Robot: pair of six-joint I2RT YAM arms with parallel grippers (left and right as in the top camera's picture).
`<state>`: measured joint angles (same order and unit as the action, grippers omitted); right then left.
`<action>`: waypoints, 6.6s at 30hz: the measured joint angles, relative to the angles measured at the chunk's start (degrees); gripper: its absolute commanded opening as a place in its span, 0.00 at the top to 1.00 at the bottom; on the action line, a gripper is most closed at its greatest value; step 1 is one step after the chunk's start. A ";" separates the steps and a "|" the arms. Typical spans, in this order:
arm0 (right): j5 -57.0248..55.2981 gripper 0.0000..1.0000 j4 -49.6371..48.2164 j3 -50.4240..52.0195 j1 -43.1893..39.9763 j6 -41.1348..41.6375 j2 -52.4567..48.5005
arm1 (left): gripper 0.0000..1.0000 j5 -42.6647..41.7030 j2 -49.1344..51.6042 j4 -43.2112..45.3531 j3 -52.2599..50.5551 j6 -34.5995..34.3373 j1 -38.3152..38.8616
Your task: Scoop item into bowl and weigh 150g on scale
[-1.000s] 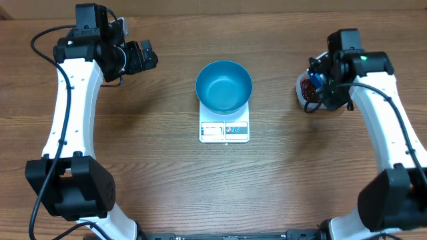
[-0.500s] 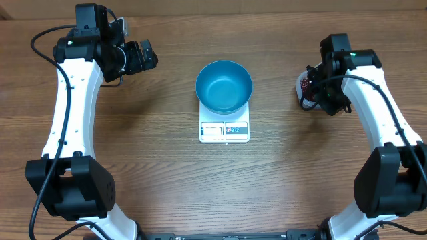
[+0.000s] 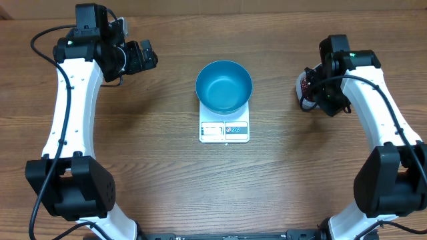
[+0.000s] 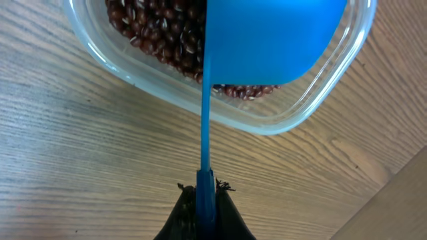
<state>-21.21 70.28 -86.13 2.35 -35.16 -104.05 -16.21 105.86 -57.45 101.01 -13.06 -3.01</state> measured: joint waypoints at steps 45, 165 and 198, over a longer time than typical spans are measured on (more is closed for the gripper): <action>22.88 0.37 -5.68 4.68 -8.22 12.87 23.67 | 0.00 0.00 0.00 0.02 0.00 0.00 0.00; 45.11 0.00 -59.43 48.41 -21.84 -4.24 26.53 | 0.00 0.00 0.00 0.00 0.00 0.00 0.00; 46.36 0.65 -65.16 48.41 -21.81 -3.85 20.92 | 0.01 0.00 0.00 0.00 0.00 0.00 0.00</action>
<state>25.15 5.13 -37.71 -19.46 -39.00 -83.13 -16.21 105.86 -57.45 101.01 -13.06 -3.01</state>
